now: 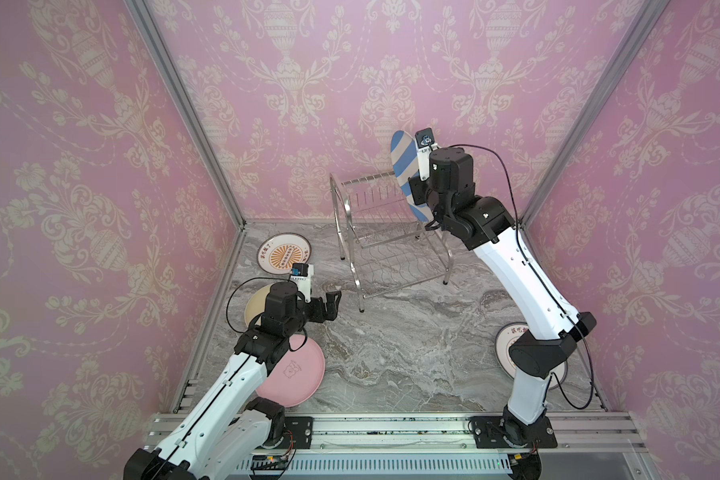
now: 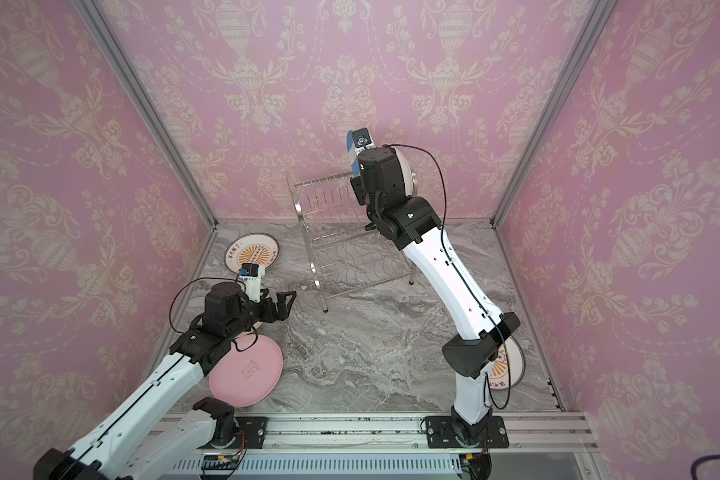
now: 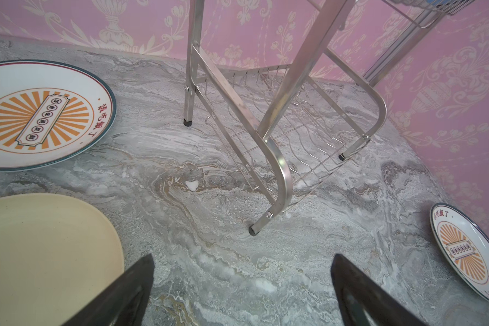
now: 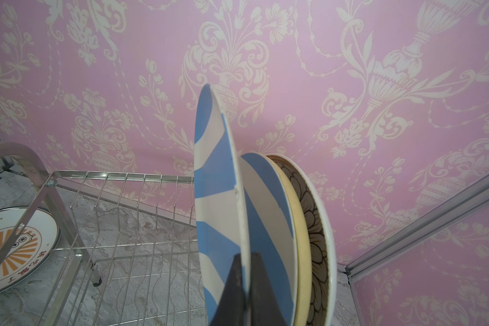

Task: Load plates into a dish rack
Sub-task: Place the plate on the dish rack.

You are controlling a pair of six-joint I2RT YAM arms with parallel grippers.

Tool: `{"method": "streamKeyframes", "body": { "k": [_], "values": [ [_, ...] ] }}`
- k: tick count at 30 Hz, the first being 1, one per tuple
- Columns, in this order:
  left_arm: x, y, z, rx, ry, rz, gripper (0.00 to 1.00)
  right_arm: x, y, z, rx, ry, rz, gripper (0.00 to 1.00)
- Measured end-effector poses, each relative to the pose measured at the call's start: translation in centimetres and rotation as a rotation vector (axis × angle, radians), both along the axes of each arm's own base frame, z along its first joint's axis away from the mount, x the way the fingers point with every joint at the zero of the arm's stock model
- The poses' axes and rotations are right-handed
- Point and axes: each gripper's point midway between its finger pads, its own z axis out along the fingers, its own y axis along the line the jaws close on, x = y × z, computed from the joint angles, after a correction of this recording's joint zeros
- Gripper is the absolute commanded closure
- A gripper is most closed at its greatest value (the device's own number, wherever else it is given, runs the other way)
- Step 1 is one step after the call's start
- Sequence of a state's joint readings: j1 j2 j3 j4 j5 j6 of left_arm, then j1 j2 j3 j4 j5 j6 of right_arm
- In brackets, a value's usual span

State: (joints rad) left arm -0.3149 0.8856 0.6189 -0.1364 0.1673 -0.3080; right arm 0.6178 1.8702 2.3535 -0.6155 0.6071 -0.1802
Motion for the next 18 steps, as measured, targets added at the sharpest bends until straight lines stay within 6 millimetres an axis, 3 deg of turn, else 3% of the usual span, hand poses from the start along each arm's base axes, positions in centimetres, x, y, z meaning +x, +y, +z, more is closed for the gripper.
{"method": "streamKeyframes", "body": {
  "k": [18],
  "values": [
    [0.2, -0.1, -0.8, 0.002, 0.026, -0.005, 0.01, 1.4, 0.4, -3.7, -0.004, 0.090, -0.028, 1.00]
  ]
}}
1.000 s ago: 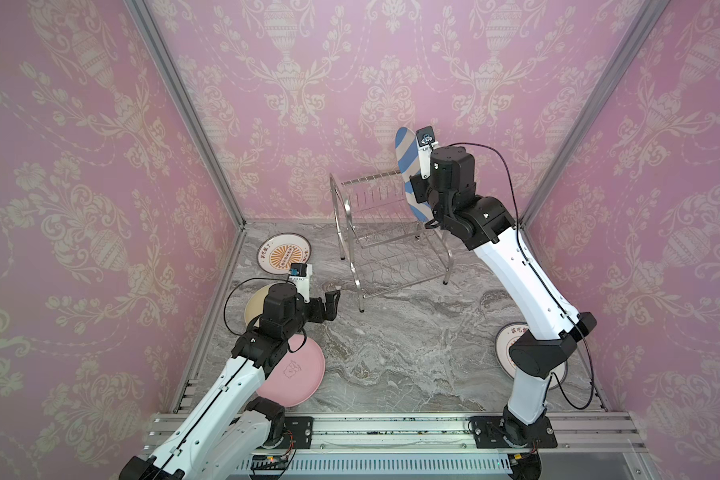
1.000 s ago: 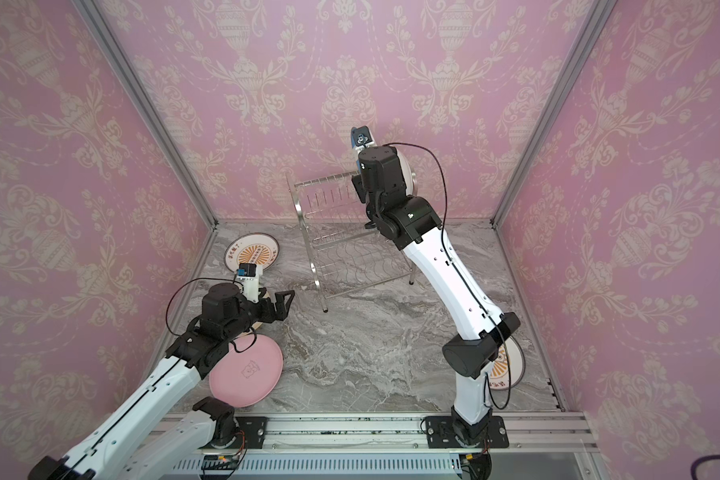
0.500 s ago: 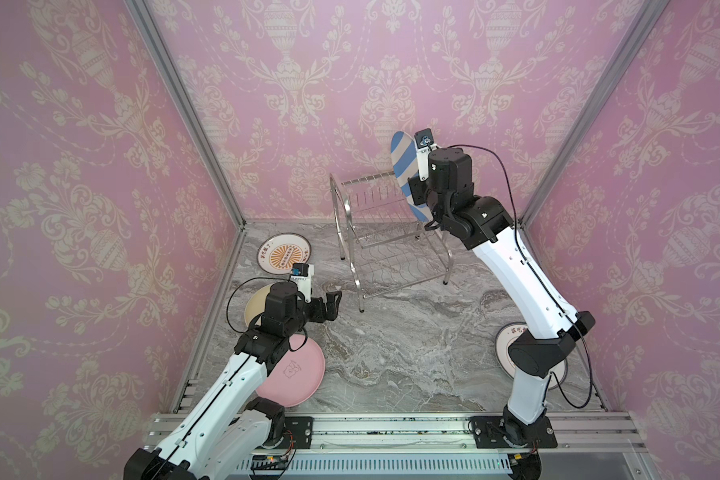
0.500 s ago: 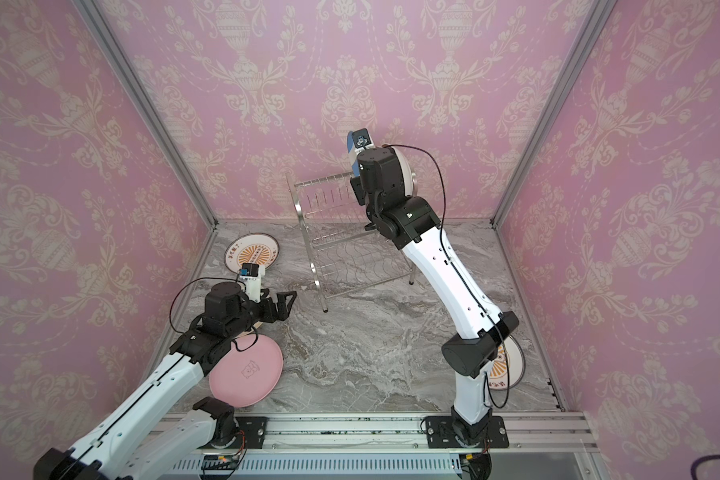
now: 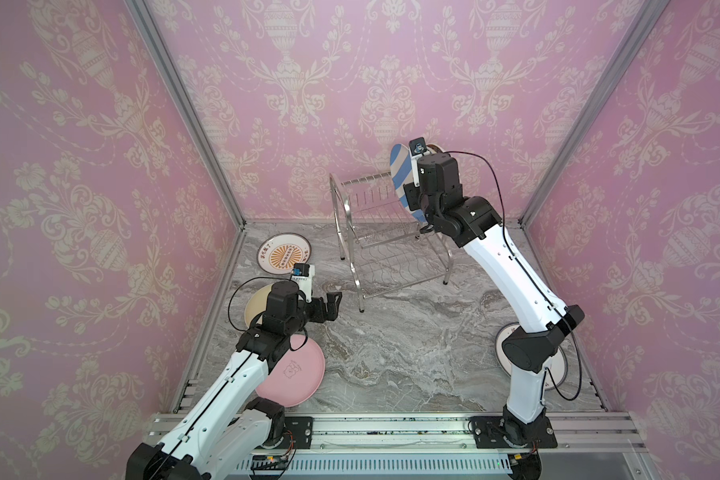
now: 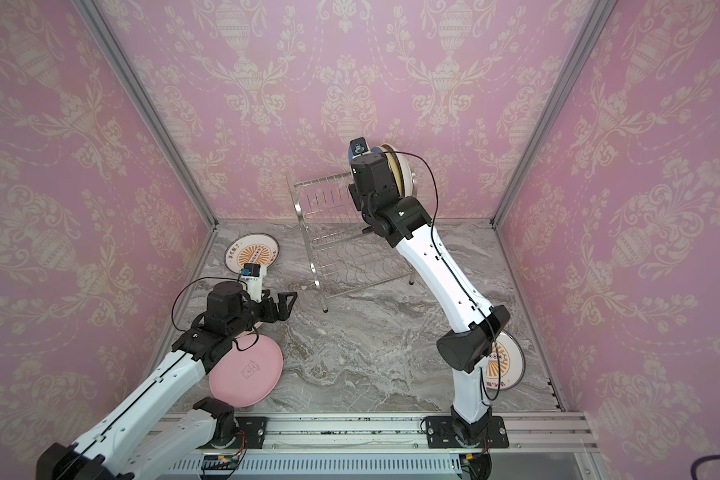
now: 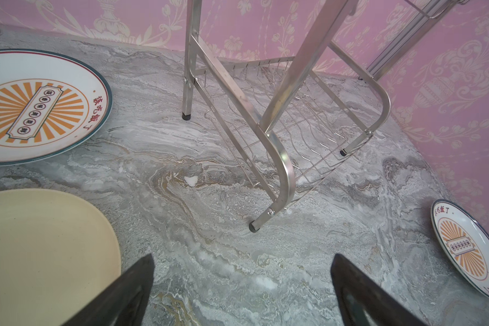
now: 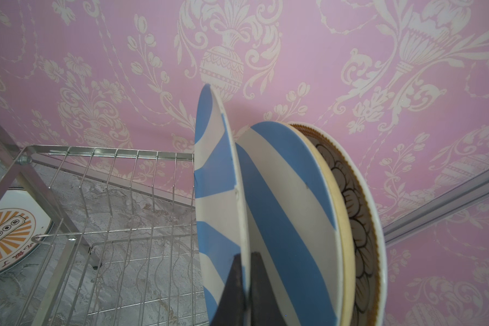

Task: Load plates into a dish rack
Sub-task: Place the plate on the dish rack.

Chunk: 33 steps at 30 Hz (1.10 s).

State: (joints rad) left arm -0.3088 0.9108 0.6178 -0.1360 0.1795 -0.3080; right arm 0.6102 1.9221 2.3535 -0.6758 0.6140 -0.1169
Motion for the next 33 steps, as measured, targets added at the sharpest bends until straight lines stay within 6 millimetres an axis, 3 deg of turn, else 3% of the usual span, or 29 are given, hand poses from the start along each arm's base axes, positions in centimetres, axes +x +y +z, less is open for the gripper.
{"method": "streamKeyframes", "body": {
  "k": [12, 18, 27, 33],
  "values": [
    [0.0, -0.2, 0.2, -0.014, -0.003, -0.016, 0.01, -0.5, -0.4, -0.7, 0.023, 0.023, -0.018, 1.00],
    [0.0, -0.2, 0.2, -0.014, -0.003, -0.016, 0.01, -0.5, -0.5, -0.8, 0.033, 0.022, -0.027, 0.81],
    [0.0, -0.2, 0.2, -0.014, -0.003, -0.016, 0.01, -0.5, -0.5, -0.7, 0.032, 0.021, -0.028, 0.67],
    [0.0, -0.3, 0.2, -0.015, -0.003, -0.017, 0.01, -0.7, -0.7, 0.2, 0.030, 0.004, -0.024, 0.63]
  ]
}}
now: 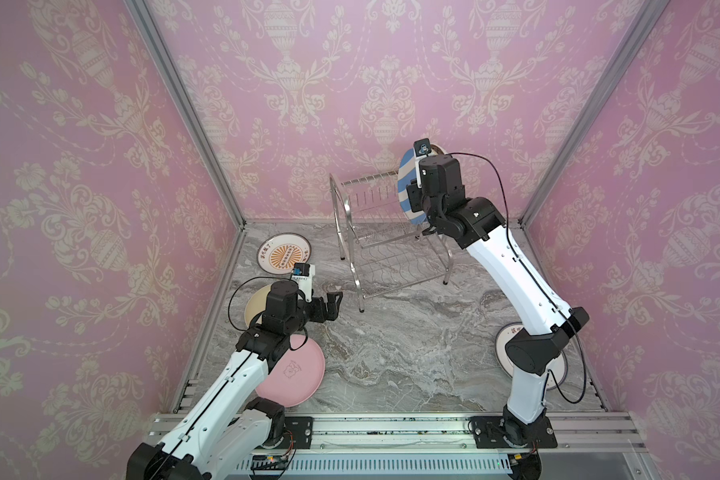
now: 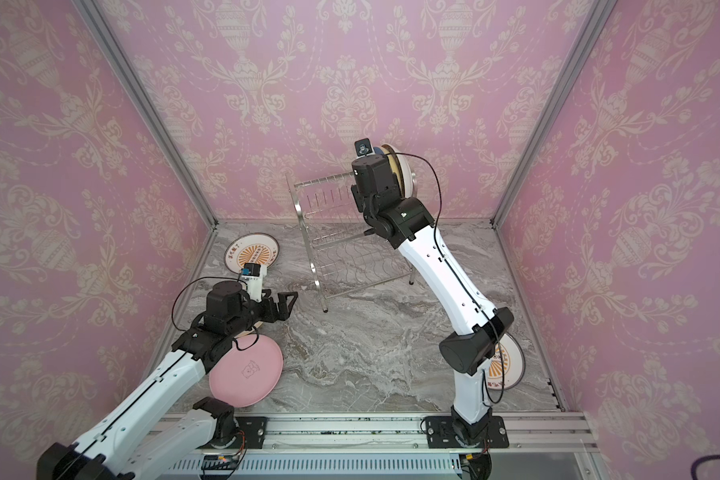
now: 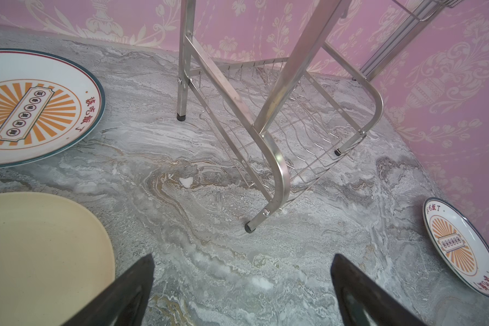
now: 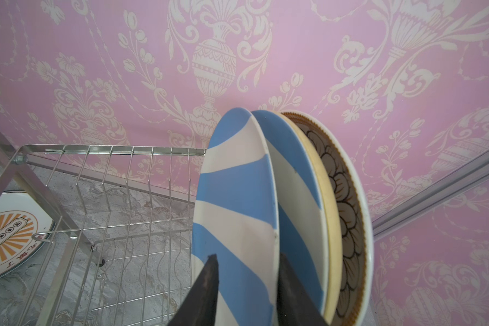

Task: Load plates into a dish rack
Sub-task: Place the plate on the dish rack.

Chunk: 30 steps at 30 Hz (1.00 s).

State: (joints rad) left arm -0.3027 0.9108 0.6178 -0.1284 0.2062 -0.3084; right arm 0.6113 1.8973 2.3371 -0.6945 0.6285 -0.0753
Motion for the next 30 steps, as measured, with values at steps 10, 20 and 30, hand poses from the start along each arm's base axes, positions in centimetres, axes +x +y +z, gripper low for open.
{"method": "streamKeyframes", "body": {
  "k": [10, 20, 30],
  "values": [
    [-0.1, -0.1, 0.0, -0.004, 0.001, -0.008, 0.01, -1.4, -0.8, 1.5, -0.009, -0.012, 0.008, 0.52],
    [-0.3, -0.3, 0.4, -0.017, -0.007, -0.019, 0.01, -5.1, -2.9, 6.0, 0.045, -0.093, 0.034, 0.44],
    [-0.4, -0.3, 0.9, -0.023, -0.013, -0.018, 0.01, -8.2, -4.3, 5.8, 0.084, -0.084, 0.070, 0.41]
  ]
}}
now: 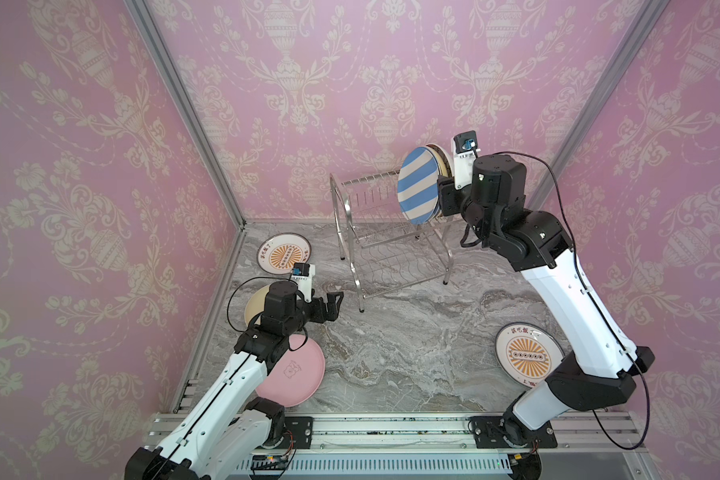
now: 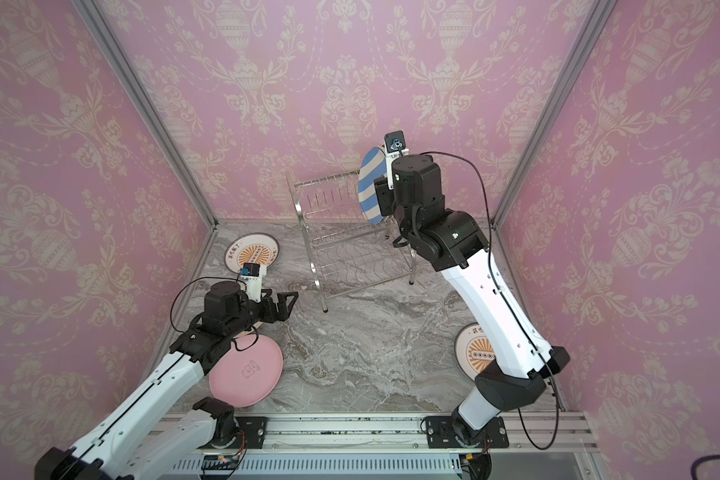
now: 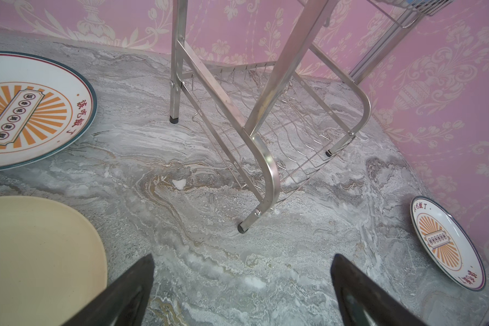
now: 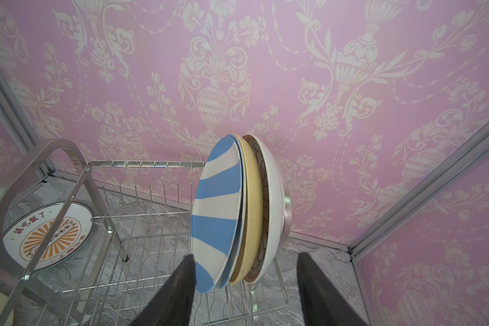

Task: Load plates into a dish rack
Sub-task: Place the plate on the dish rack.

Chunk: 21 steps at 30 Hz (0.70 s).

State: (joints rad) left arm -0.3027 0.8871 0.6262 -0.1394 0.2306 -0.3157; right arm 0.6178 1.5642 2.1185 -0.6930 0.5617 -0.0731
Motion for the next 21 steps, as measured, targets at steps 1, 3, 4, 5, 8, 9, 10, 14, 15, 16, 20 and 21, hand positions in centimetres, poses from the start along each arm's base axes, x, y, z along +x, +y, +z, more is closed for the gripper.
{"method": "streamKeyframes", "body": {
  "k": [1, 3, 4, 5, 8, 9, 10, 14, 15, 16, 20, 21],
  "values": [
    [0.0, 0.0, 0.2, -0.002, -0.005, 0.000, 0.01, -0.6, -0.4, -0.3, 0.005, 0.006, 0.001, 0.41],
    [-0.1, 0.0, 0.8, -0.005, -0.016, 0.000, 0.01, -1.9, -1.4, -0.3, 0.021, 0.005, -0.005, 0.41],
    [0.0, 0.0, 1.2, -0.007, -0.023, 0.000, 0.01, -2.7, -2.0, -0.4, 0.028, 0.003, -0.013, 0.41],
    [0.0, 0.0, 1.4, -0.009, -0.027, 0.000, 0.01, -3.6, -2.9, -0.4, 0.039, 0.001, -0.023, 0.41],
    [0.0, 0.0, 1.6, -0.010, -0.031, -0.001, 0.01, -6.6, -5.4, -0.4, 0.071, -0.014, -0.056, 0.40],
    [0.0, 0.0, 1.5, -0.009, -0.030, 0.000, 0.01, -7.5, -6.3, -0.4, 0.081, -0.018, -0.067, 0.40],
    [0.0, 0.0, 1.5, -0.009, -0.029, -0.001, 0.01, -8.7, -7.4, -0.4, 0.097, -0.024, -0.086, 0.38],
    [0.1, 0.0, 1.3, -0.007, -0.022, 0.000, 0.01, -12.3, -11.2, -1.9, 0.152, -0.024, -0.164, 0.37],
    [0.0, 0.0, 1.2, -0.005, -0.019, 0.000, 0.01, -12.9, -11.9, -2.6, 0.157, -0.012, -0.182, 0.37],
    [0.0, 0.0, 1.1, -0.004, -0.016, 0.001, 0.01, -13.4, -12.7, -3.5, 0.167, 0.004, -0.205, 0.36],
    [-0.1, 0.0, 1.3, -0.006, -0.021, 0.001, 0.01, -13.8, -14.1, -9.1, 0.161, 0.138, -0.292, 0.33],
    [-0.1, 0.1, 1.4, -0.006, -0.023, 0.001, 0.01, -13.7, -14.3, -10.6, 0.159, 0.173, -0.307, 0.33]
  ]
}}
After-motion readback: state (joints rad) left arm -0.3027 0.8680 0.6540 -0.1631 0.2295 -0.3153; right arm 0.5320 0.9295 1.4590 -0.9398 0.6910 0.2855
